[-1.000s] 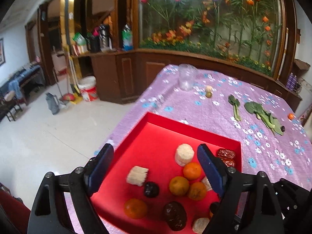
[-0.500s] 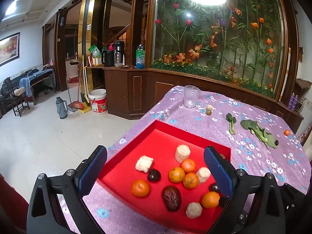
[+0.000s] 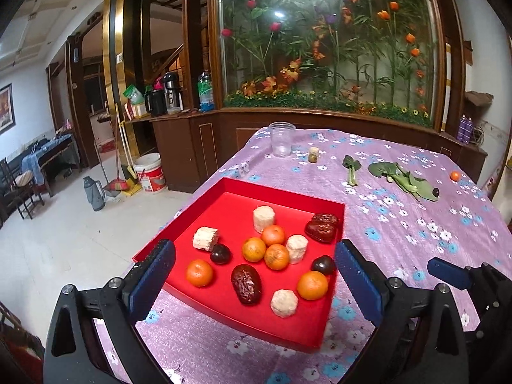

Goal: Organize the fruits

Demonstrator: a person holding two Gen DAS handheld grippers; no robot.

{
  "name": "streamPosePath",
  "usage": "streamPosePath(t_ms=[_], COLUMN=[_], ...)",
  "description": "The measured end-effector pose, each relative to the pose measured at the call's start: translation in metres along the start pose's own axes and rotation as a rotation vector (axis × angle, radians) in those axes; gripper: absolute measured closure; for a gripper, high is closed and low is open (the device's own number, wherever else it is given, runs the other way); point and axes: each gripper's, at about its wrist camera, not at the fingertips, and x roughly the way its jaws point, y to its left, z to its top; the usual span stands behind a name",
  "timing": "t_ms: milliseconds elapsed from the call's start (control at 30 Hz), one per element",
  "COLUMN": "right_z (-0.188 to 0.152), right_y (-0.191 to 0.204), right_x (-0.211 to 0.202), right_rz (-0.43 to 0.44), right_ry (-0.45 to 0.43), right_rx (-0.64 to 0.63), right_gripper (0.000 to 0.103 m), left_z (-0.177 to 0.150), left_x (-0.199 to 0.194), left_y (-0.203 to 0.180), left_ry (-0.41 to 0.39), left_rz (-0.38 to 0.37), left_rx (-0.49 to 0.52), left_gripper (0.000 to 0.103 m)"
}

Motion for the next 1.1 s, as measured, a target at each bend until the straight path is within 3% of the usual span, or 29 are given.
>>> streamPosePath(t_ms=[100, 367, 733, 1100], right_z=[-0.002, -0.006, -0.013, -0.015], right_y=[-0.003, 0.003, 0.02, 0.025], right_x=[-0.007, -0.016, -0.013, 0.002], right_rz=[-0.001, 0.011, 0.005, 0.014], right_ry=[-0.013, -0.04, -0.036, -0.003], right_rx=[0.008, -0.012, -0.07, -0.085], right_gripper=[0.013, 0.012, 0.009, 0.009], left_z=[0.0, -0.007, -0.016, -0.026], left_x=[-0.012, -0.04, -0.007, 0.019], left_y=[-0.005, -0.003, 0.007, 0.012], left_ry=[-0.044, -0.166, 0.024, 0.116], left_rz=[0.022, 0.18, 0.052, 0.039], left_rx=[0.009, -0.007, -0.064, -0.097], left_gripper=[0.004, 0.0, 0.0, 0.0])
